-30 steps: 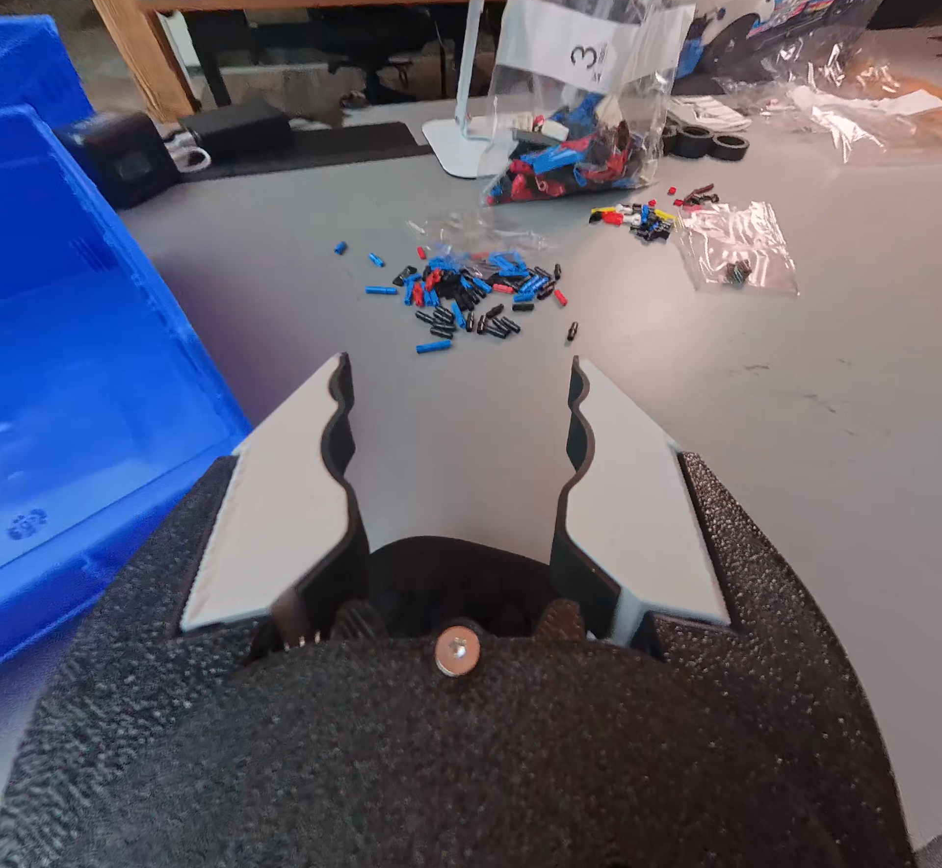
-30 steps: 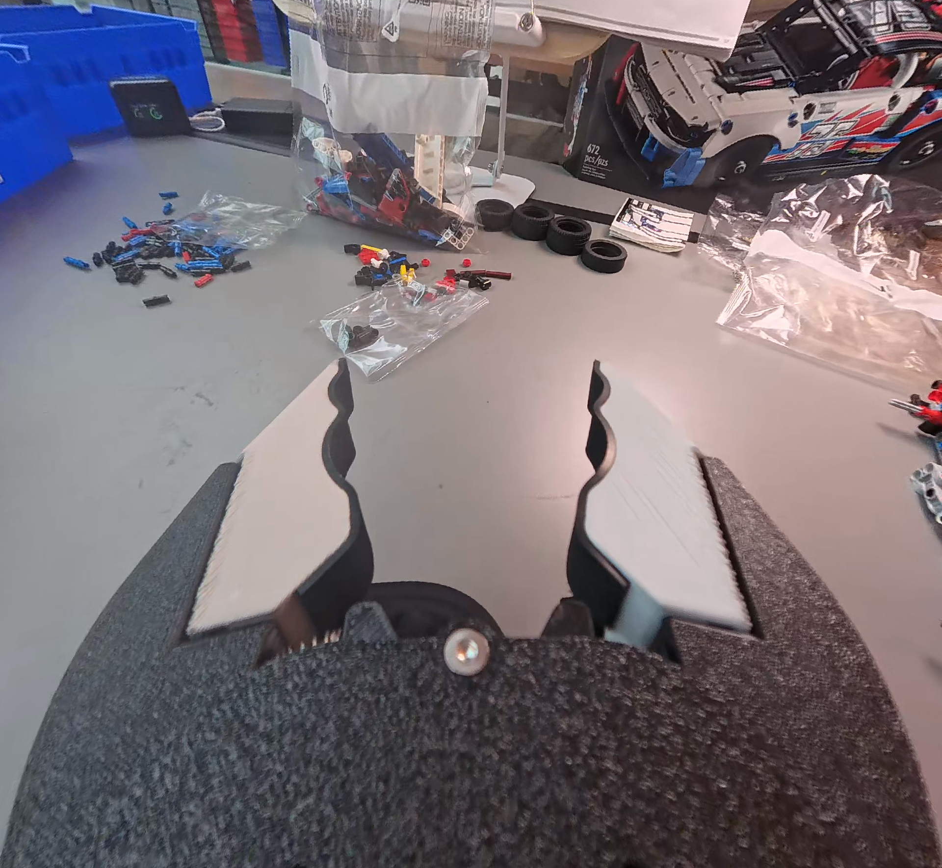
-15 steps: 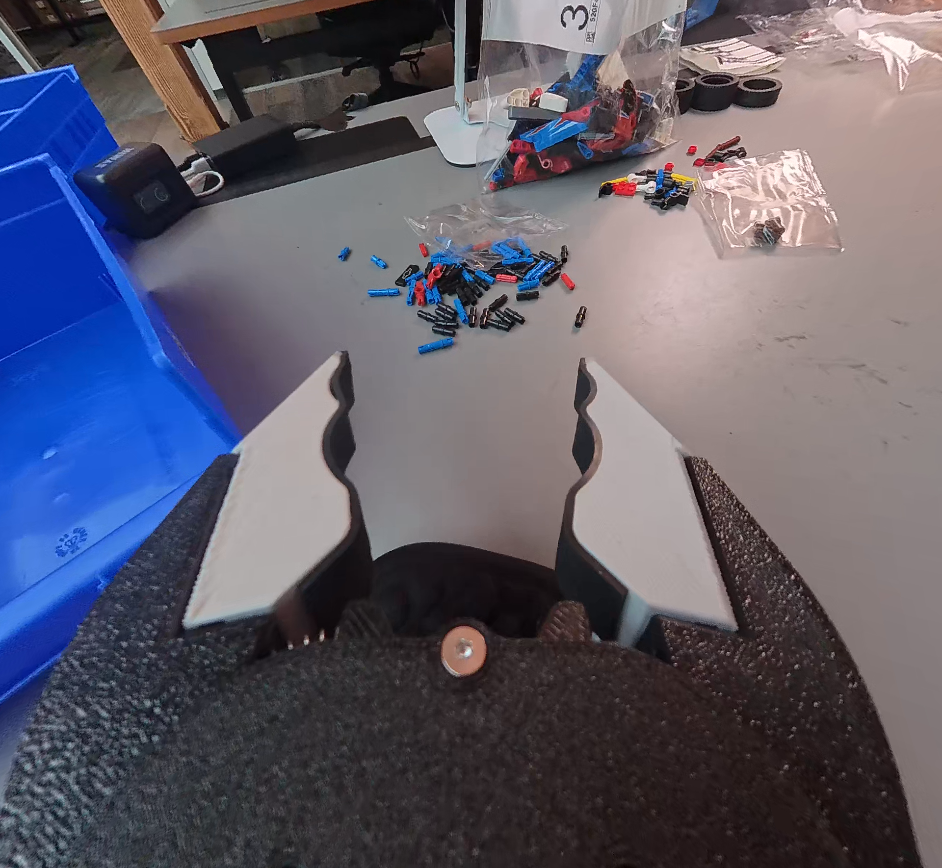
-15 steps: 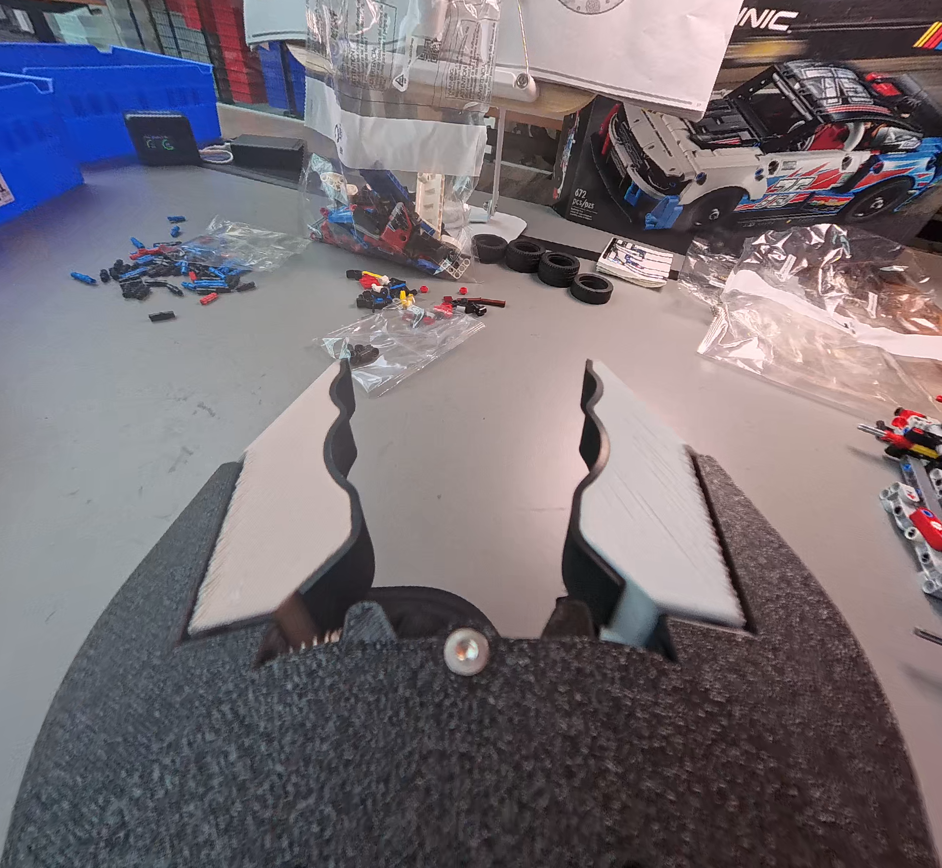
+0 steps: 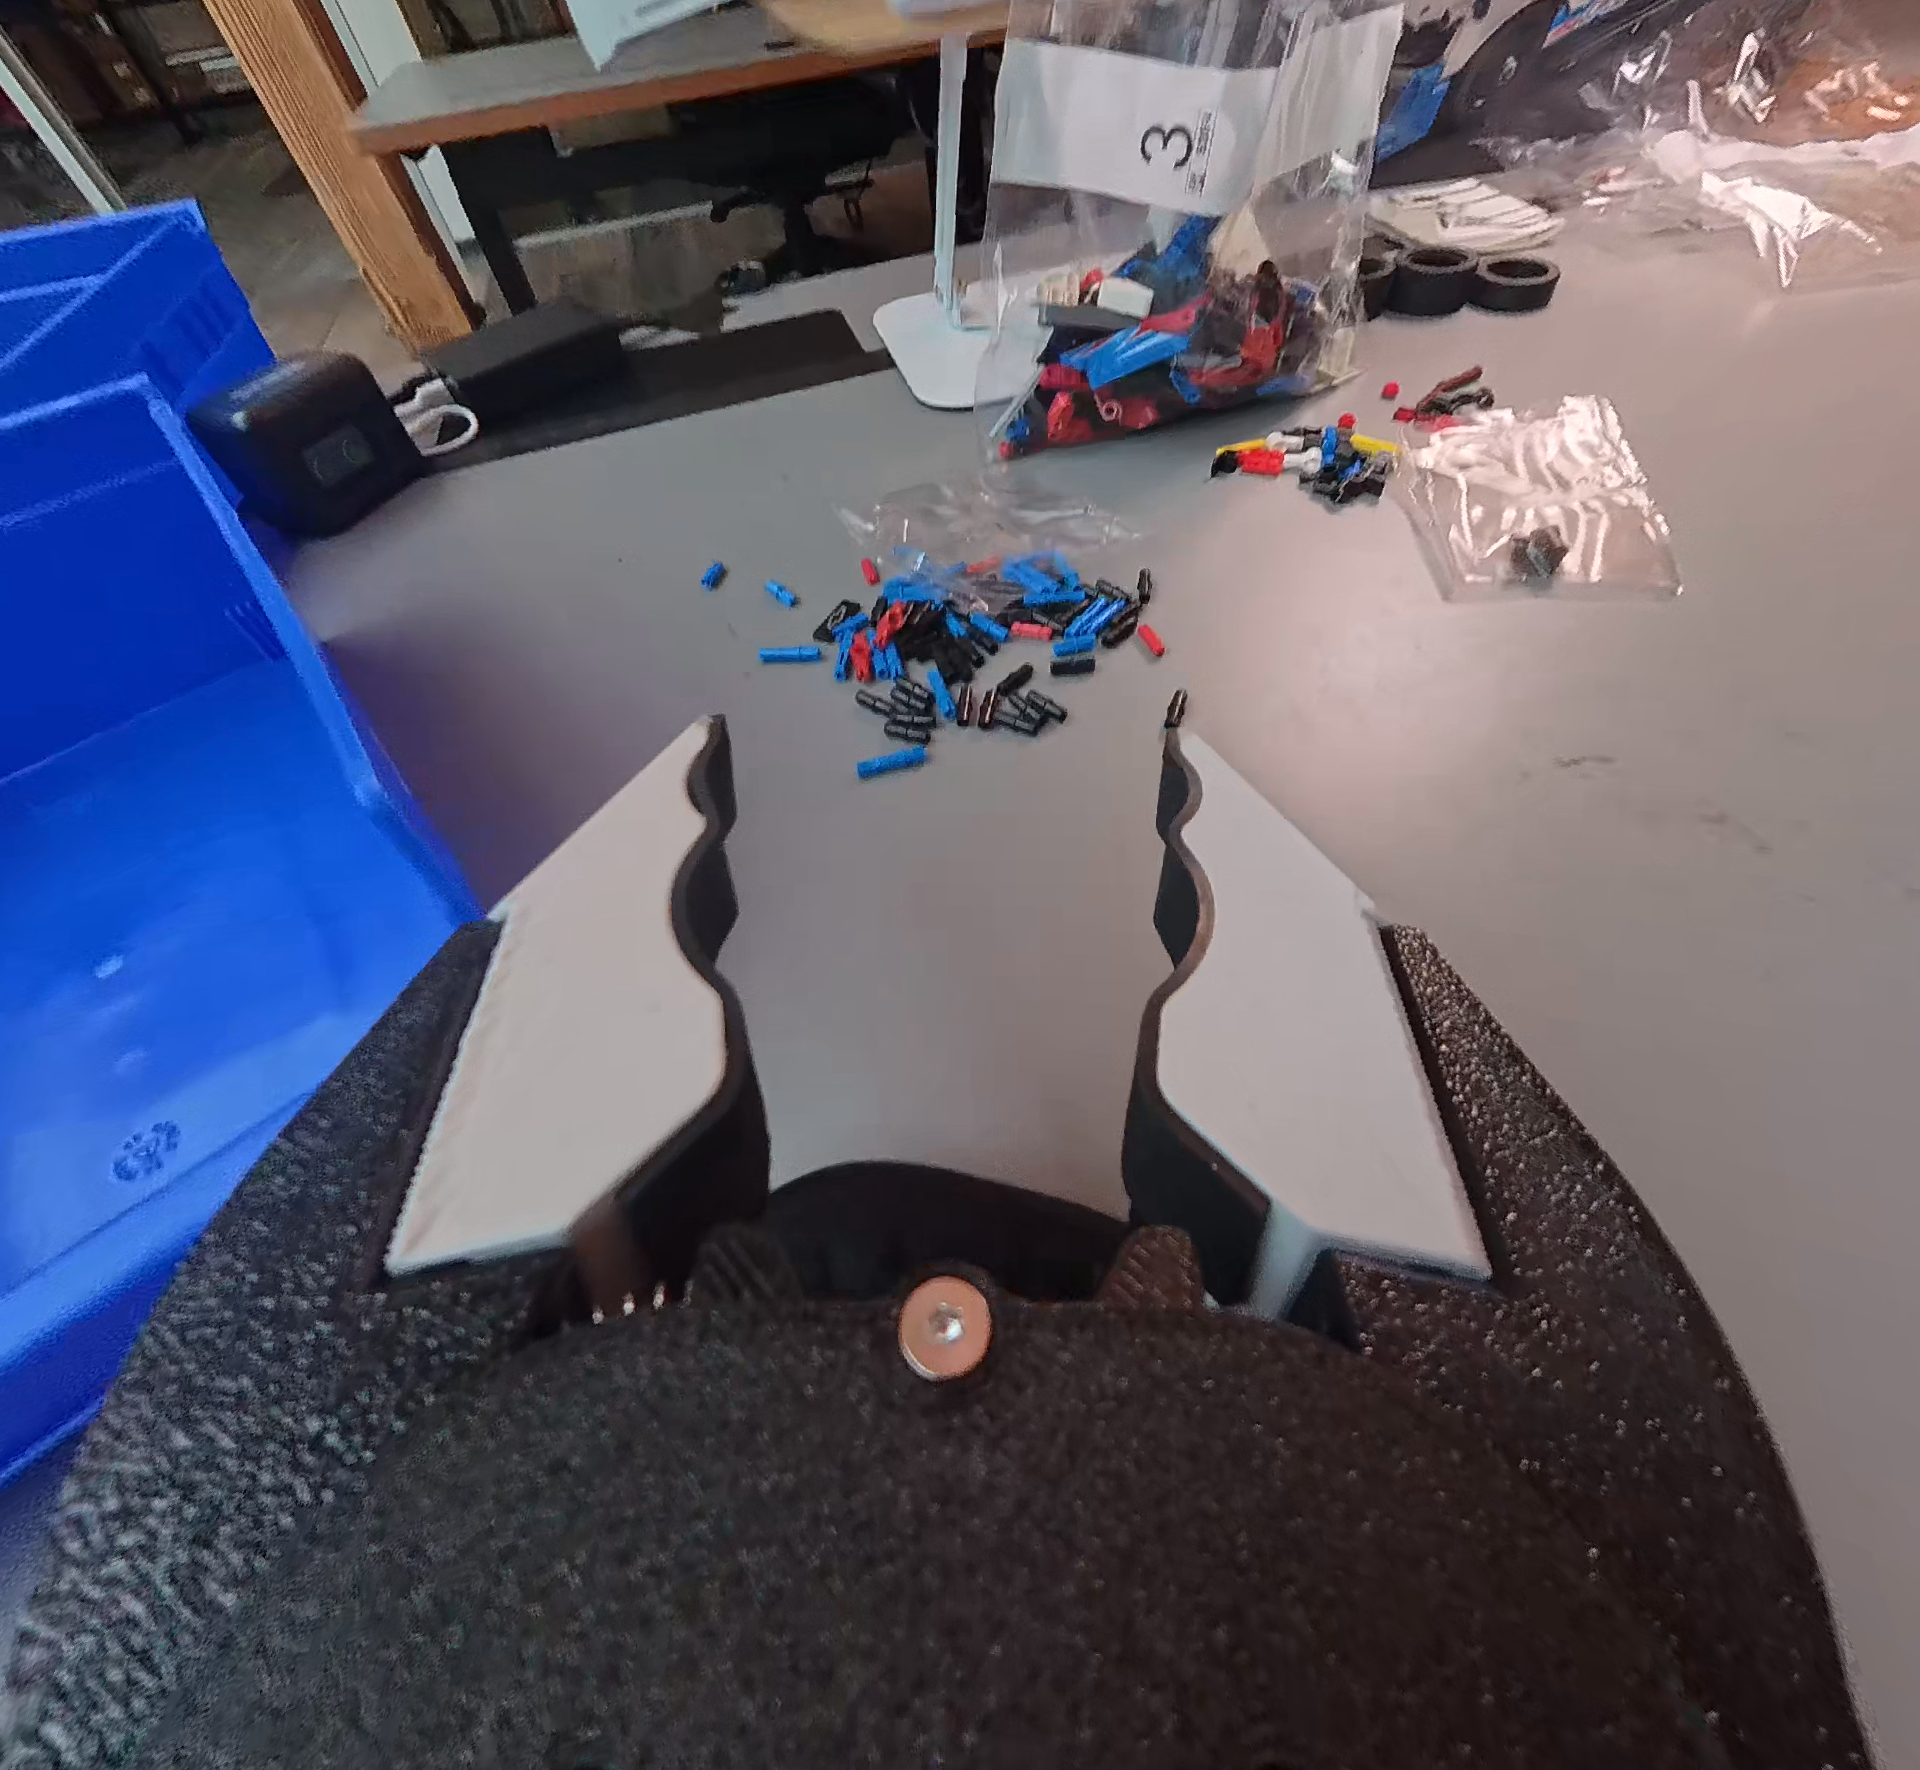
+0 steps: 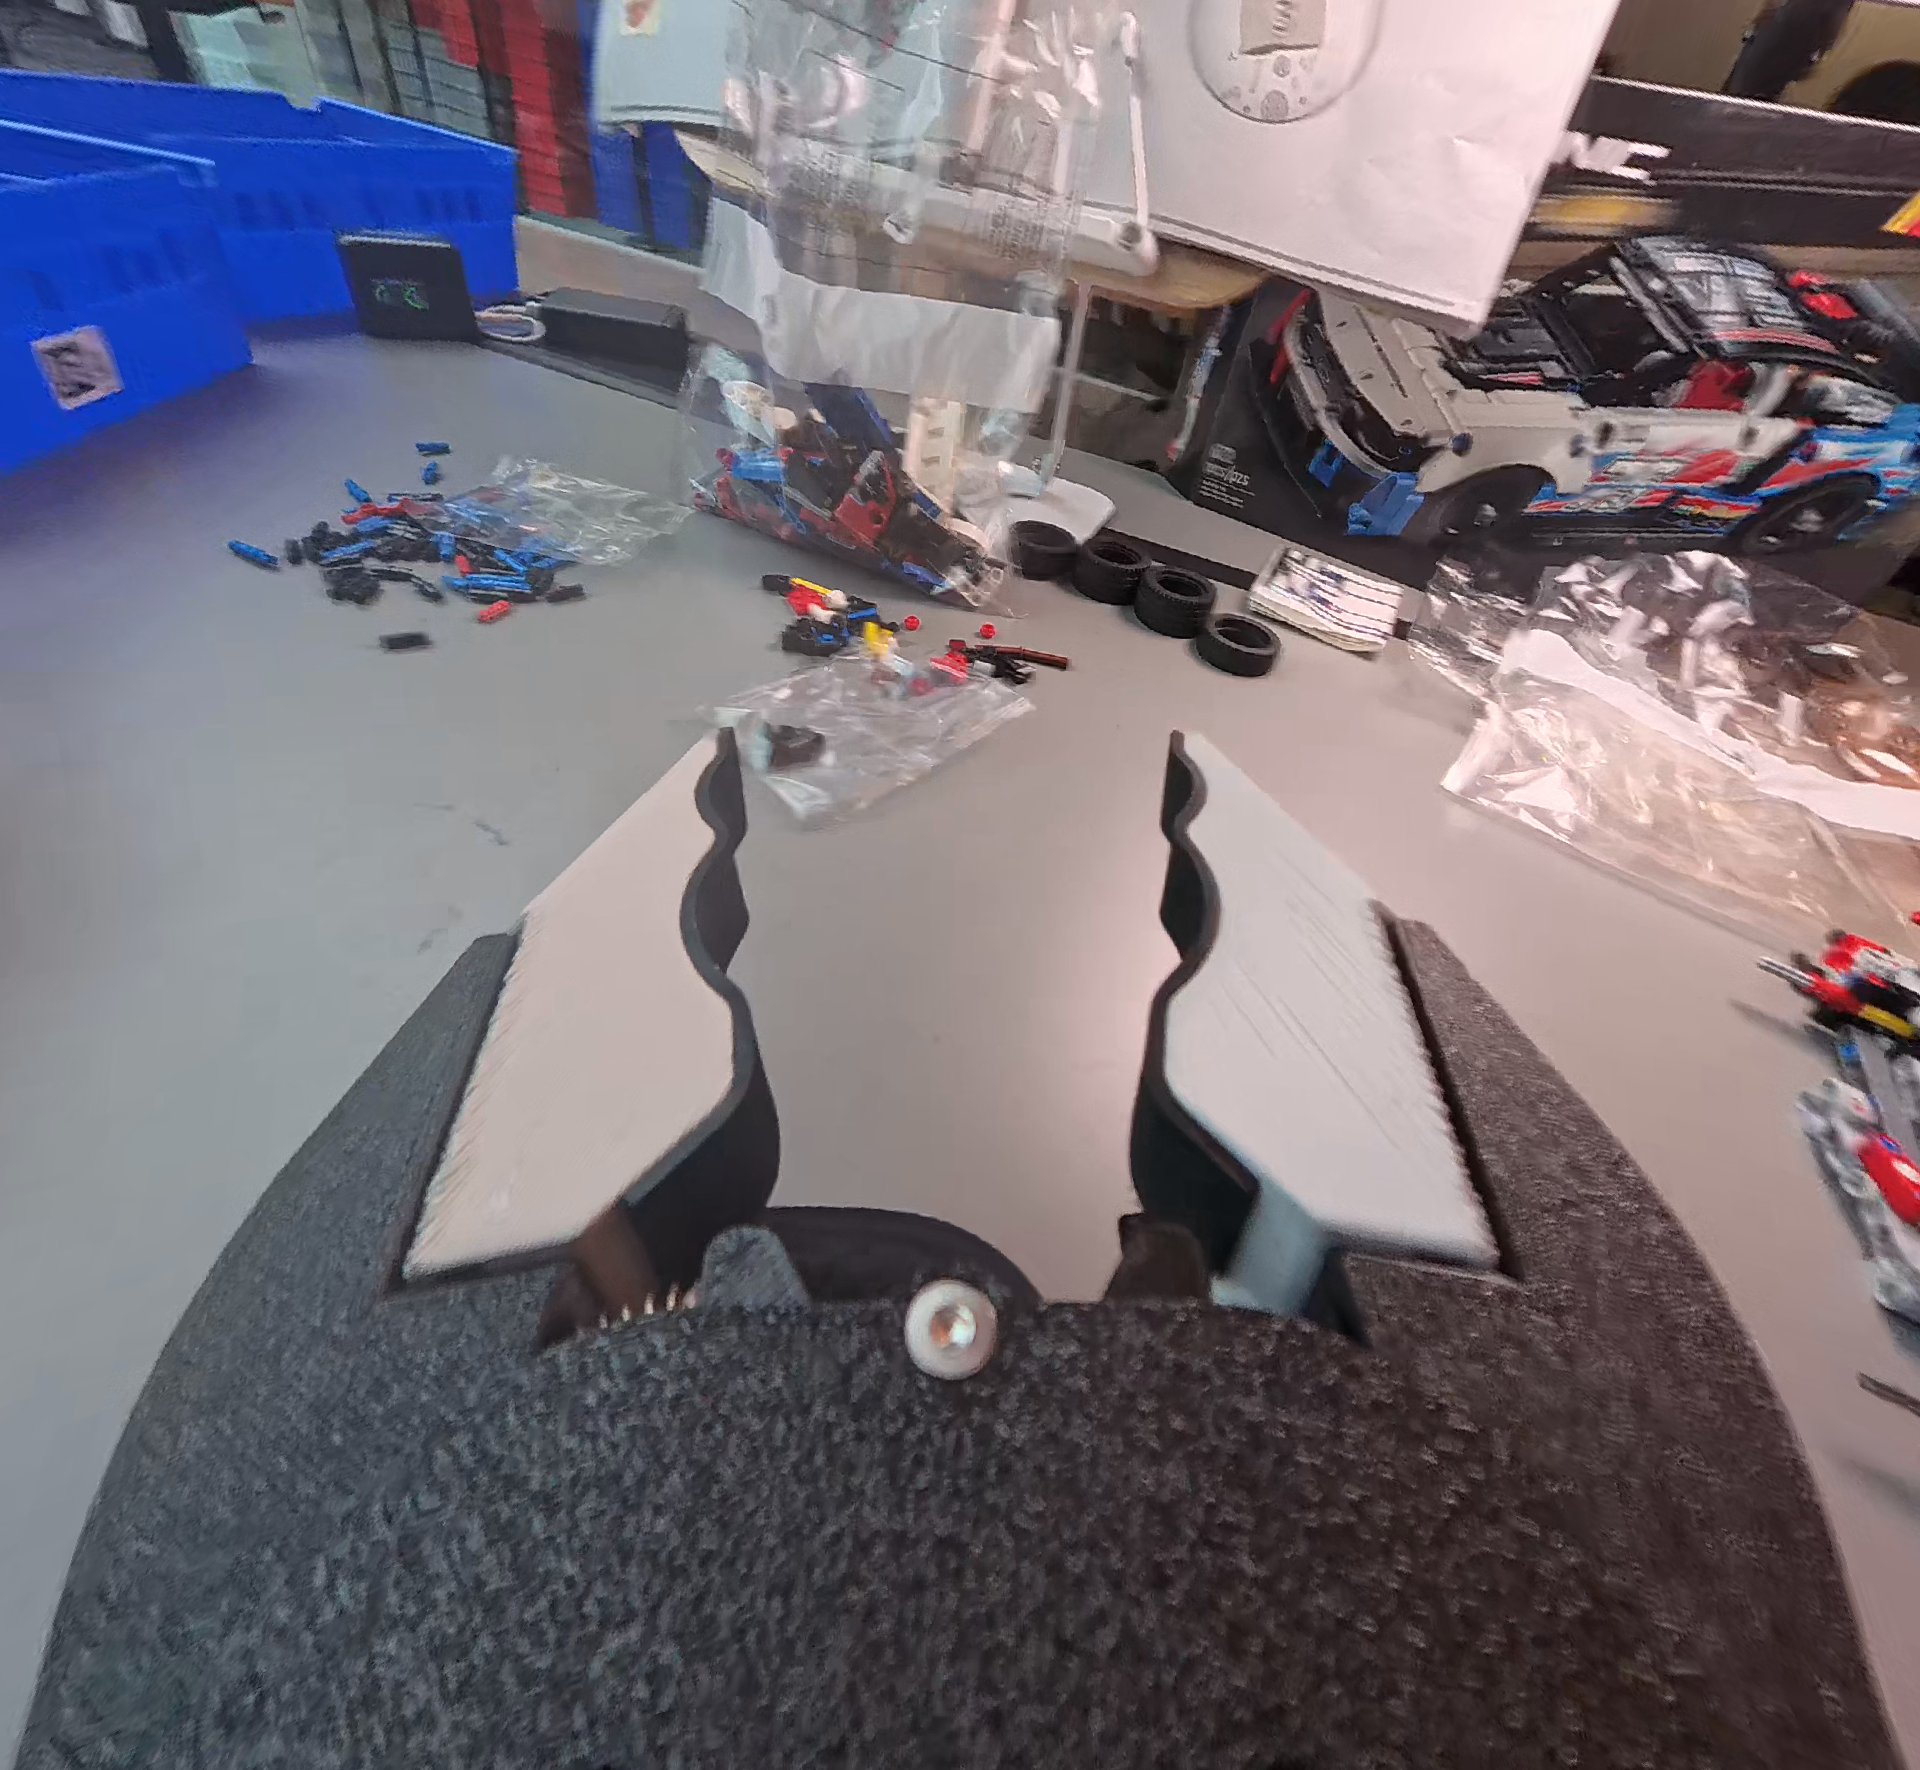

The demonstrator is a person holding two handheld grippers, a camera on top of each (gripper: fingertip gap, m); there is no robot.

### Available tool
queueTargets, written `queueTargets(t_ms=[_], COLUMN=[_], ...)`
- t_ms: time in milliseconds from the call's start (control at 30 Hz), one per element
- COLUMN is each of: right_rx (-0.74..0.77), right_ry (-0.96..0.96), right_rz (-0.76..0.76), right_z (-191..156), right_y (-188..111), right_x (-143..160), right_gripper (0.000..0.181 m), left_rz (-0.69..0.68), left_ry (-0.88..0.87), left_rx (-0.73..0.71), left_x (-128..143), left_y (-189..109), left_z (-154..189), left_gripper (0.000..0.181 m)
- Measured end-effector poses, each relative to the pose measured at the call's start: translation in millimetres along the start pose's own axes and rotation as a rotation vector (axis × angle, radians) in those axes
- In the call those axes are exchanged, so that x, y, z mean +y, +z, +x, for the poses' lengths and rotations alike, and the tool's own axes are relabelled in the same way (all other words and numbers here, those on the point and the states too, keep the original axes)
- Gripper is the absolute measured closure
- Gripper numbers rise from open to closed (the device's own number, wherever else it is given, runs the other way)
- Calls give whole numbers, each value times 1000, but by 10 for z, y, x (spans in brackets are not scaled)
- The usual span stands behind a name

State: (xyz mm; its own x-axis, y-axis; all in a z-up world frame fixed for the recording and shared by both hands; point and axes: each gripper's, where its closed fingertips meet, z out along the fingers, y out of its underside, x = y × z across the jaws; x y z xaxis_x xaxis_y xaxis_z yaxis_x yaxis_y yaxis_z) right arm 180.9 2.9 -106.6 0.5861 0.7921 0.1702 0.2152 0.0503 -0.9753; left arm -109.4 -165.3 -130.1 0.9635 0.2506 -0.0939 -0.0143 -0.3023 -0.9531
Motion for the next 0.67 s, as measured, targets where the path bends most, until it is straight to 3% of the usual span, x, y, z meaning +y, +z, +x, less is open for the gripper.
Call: queueTargets(t_ms=[133, 200, 267, 333, 433, 667], right_rx=[-377, -517, -619, -678, -704, -694], right_ry=[73, 45, -20, -54, -58, 15], right_rz=[138, 205, 242, 233, 158, 83], right_z=[-1009, -1530, -1988, -2324, -2557, -2549], right_y=[-139, -246, -325, -313, -143, 25], right_x=[-611, -916, -1127, -1229, -1175, -1005], right_gripper=[156, 178, 181, 181, 181, 181], left_rz=[38, 16, -34, -65, -82, -93], left_ry=[57, 124, 186, 268, 362, 476], left_rx=[71, 130, 185, 176, 156, 66], left_x=[-332, -394, -382, -381, -371, -339], left_y=[179, 402, 621, 806, 990, 1131], left_z=[324, 575, 831, 1014, 1194, 1120], left_gripper=[119, 146, 180, 181, 181, 181])
